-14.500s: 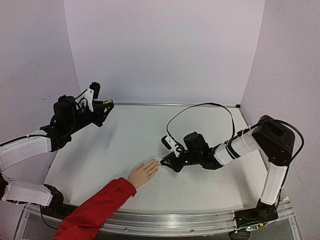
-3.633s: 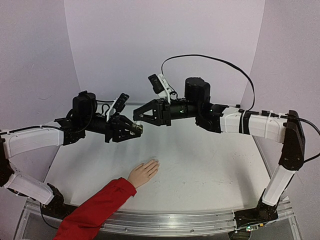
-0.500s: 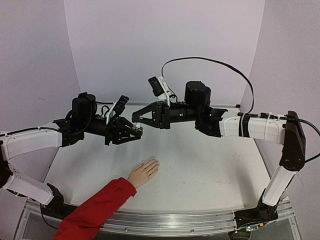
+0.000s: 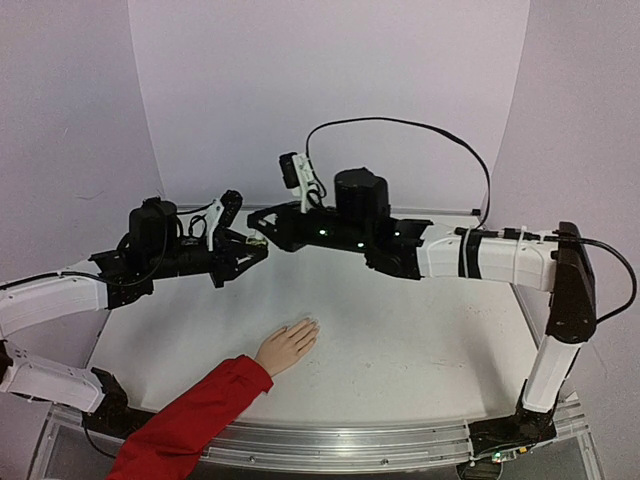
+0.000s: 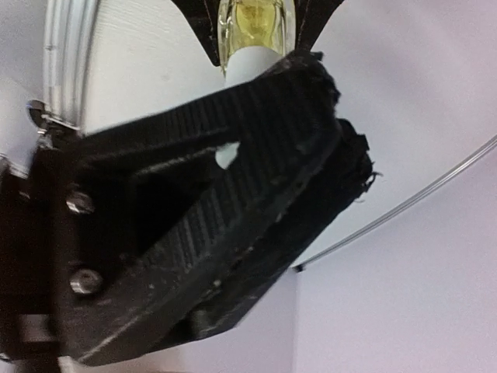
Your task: Paint the nails
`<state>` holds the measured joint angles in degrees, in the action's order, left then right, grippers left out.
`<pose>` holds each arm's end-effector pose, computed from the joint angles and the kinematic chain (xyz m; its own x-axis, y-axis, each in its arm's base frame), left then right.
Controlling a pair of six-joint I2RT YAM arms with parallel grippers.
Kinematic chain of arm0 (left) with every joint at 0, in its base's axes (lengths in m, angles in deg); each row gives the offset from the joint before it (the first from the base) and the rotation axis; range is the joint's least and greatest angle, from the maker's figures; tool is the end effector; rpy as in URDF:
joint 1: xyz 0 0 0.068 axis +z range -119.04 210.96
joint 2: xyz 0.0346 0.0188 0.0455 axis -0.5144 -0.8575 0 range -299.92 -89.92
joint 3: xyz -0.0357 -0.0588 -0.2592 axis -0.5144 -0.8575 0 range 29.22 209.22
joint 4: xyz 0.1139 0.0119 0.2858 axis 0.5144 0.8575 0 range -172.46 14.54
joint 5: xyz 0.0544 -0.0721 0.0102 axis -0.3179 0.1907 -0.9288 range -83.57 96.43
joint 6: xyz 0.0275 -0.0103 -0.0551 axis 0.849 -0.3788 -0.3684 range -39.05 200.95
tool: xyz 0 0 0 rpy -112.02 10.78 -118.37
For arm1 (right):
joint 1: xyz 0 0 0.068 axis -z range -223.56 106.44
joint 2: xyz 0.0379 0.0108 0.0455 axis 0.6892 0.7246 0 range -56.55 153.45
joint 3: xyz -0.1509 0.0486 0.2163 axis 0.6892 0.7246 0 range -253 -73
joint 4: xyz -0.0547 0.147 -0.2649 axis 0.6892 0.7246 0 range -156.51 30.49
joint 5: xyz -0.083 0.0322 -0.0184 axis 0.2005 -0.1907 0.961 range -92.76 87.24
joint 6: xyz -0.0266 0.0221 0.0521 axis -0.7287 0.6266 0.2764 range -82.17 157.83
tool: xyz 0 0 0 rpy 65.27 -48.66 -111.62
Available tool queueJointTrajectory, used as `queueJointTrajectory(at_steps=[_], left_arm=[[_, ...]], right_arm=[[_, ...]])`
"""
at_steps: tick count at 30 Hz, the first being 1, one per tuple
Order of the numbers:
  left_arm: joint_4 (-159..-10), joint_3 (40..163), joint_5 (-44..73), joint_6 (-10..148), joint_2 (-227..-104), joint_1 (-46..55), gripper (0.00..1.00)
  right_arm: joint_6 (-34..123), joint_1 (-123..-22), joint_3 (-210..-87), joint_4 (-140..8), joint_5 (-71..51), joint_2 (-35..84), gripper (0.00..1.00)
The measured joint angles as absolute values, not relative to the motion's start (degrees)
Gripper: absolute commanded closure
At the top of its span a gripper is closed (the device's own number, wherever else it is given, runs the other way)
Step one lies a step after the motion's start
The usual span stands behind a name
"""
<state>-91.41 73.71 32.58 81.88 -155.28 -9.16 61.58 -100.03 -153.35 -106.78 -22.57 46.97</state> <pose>0.2330 -0.2236 0.2764 -0.1432 0.1397 -0.9798 0.9107 0.4062 -0.0752 0.2562 0.4159 0.3399 -0.2392 0.3250 -0.9150 -0.9470 0.1300 0.2937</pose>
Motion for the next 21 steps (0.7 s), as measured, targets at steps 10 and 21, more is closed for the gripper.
queueJointTrajectory(at_steps=[10,21], left_arm=[[-89.20,72.44,18.64,85.00,-152.29,-8.26,1.00],[-89.55,72.46,18.72,85.51,-152.46,-9.03,1.00]], right_arm=[[66.80,-109.52,-173.81,-89.19,14.19,57.27,1.00],[64.14,-104.88,-161.99,-91.39,-1.81,50.42,0.28]])
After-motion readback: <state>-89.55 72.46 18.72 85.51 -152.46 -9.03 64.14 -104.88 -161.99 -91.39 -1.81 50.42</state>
